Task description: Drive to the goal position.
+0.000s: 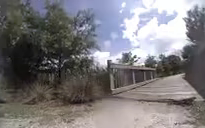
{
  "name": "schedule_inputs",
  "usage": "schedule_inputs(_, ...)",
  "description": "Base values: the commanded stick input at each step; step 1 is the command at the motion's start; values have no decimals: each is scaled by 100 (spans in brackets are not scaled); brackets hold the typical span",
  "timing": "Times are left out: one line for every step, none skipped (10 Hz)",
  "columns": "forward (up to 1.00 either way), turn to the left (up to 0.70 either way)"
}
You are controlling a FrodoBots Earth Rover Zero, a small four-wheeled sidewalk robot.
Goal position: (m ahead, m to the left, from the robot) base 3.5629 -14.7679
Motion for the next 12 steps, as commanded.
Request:
schedule_inputs(70, 0)
schedule_inputs(70, 0)
schedule_inputs(14, 0)
schedule_inputs(0, 0)
schedule_inputs(0, 0)
schedule_inputs(0, -28)
schedule_inputs(0, -67)
schedule_inputs(0, -70)
schedule_inputs(0, -70)
schedule_inputs(0, -70)
schedule_inputs(0, -70)
schedule_inputs(0, -70)
